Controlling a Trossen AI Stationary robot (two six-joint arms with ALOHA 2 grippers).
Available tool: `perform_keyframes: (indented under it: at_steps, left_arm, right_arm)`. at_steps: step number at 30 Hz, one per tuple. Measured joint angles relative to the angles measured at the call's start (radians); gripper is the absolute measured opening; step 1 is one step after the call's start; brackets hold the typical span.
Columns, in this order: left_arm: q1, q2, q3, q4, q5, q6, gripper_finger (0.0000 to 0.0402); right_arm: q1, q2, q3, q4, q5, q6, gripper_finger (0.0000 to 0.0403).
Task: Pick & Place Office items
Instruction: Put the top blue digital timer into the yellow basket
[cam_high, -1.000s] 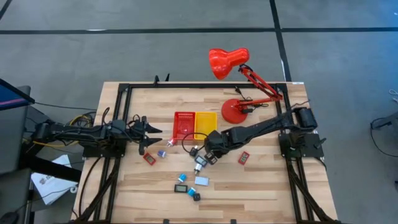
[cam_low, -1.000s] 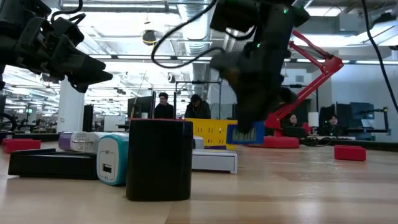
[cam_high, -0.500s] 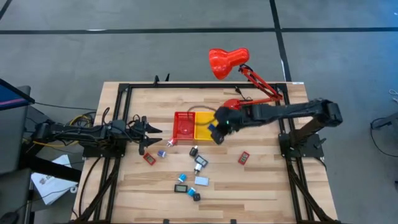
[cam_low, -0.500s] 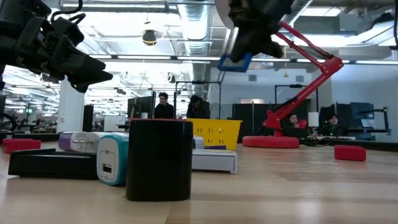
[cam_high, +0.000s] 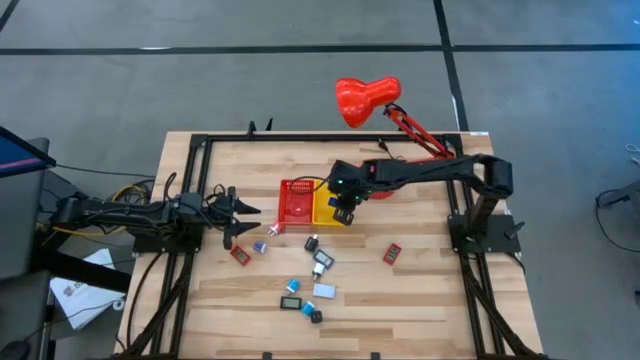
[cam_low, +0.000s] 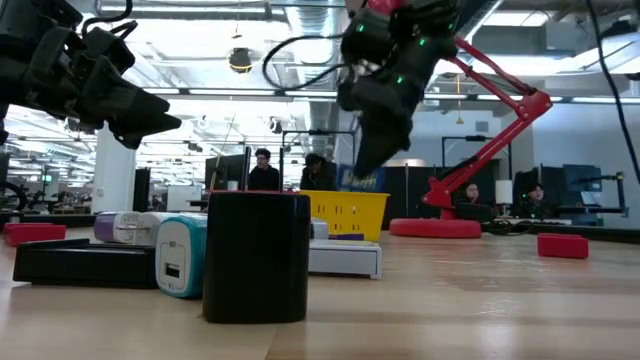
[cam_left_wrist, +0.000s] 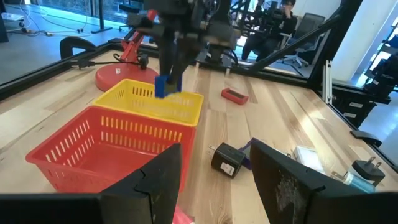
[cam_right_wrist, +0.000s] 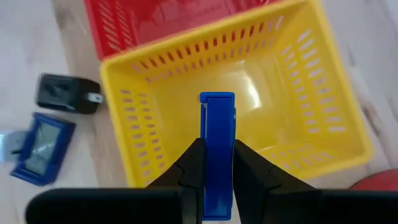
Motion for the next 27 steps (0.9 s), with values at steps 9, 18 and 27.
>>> perform_keyframes:
  at_steps: [9, 18, 27]
  left_arm:
    - [0.0, 0.005, 0.0, 0.0, -0.002, -0.001, 0.0186]
    - [0.0, 0.005, 0.0, 0.0, -0.004, 0.002, 0.0186]
    - [0.0, 0.01, 0.0, 0.002, -0.021, 0.028, 0.0186]
  right_arm:
    - [-0.008, 0.029, 0.071, 0.027, -0.003, -0.068, 0.005]
    - [-0.084, 0.052, 0.085, -0.006, 0.0, -0.157, 0.005]
    - [-0.093, 0.191, 0.218, -0.074, -0.001, -0.285, 0.005]
